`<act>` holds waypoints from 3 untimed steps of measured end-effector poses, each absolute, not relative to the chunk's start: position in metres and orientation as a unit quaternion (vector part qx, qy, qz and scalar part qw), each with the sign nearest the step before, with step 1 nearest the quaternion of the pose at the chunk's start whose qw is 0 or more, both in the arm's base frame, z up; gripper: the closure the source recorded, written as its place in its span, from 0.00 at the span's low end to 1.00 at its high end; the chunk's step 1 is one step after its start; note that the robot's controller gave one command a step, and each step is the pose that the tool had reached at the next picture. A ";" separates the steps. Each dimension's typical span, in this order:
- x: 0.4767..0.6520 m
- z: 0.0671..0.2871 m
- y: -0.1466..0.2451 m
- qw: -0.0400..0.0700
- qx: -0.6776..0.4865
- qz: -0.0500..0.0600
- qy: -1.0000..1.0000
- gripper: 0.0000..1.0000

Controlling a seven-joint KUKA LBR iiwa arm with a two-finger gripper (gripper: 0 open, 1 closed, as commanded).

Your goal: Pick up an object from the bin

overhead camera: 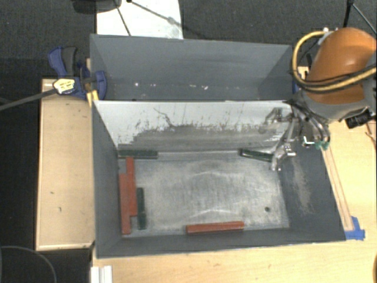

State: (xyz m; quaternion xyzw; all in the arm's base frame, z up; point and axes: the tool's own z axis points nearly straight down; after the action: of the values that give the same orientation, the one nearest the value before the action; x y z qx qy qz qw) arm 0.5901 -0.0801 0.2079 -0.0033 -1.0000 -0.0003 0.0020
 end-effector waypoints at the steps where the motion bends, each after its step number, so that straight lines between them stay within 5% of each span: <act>1: 0.592 0.213 -0.080 -0.002 -0.002 0.000 -1.000 0.00; 2: 0.592 0.158 -0.094 -0.003 -0.083 0.000 -0.997 0.00; 3: 0.590 0.151 -0.107 -0.001 -0.105 0.000 -0.994 0.00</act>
Offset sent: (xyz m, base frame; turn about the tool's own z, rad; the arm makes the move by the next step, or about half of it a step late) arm -0.0002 -0.0172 -0.0628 0.1910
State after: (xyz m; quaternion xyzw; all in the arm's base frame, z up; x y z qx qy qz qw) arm 0.5905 -0.1071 0.1509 -0.1049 -0.9945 -0.0002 -0.0012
